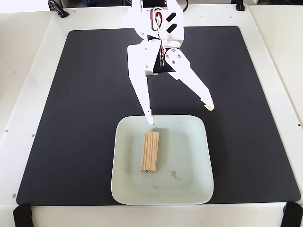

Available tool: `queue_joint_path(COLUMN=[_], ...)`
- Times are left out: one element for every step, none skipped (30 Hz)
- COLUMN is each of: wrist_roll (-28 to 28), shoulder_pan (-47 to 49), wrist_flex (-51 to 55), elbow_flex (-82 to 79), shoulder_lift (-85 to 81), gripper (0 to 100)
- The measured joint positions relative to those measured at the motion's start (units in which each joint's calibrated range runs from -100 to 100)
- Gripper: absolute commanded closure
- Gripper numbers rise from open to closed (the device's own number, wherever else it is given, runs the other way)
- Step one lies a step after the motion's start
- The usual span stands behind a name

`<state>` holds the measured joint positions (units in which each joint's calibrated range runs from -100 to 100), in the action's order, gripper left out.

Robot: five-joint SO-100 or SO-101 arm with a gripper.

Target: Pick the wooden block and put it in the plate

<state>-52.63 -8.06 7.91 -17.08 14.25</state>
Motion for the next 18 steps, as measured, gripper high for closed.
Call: queue_joint_path(wrist_roll=[0.0,0.0,0.0,0.0,0.1,0.1,0.1,0.1,0.1,0.1,0.1,0.1,0.1,0.1,0.1,0.1,0.1,0.1], shoulder_pan=[0.0,0.0,0.0,0.0,0.0,0.0,0.0,0.0,0.0,0.0,0.0,-0.1,0.0,0.2,0.5,0.9,1.4,1.6], wrist_flex=[0.0,0.0,0.0,0.0,0.0,0.0,0.0,0.0,0.0,0.0,0.0,0.0,0.0,0.0,0.0,0.0,0.0,0.0], elbow_flex=[0.0,0.0,0.0,0.0,0.0,0.0,-0.2,-0.5,-1.1,-2.4,-3.9,-5.5,-7.5,-9.5,-11.7,-14.1,-16.9,-19.8], shoulder_lift=[0.0,0.0,0.0,0.0,0.0,0.0,0.0,-0.2,-0.7,-1.5,-2.8,-4.2,-5.9,-7.8,-10.1,-12.6,-15.3,-18.3], gripper=[69,75,81,88,94,99,100,98,98,99,99,99,99,99,99,99,99,99])
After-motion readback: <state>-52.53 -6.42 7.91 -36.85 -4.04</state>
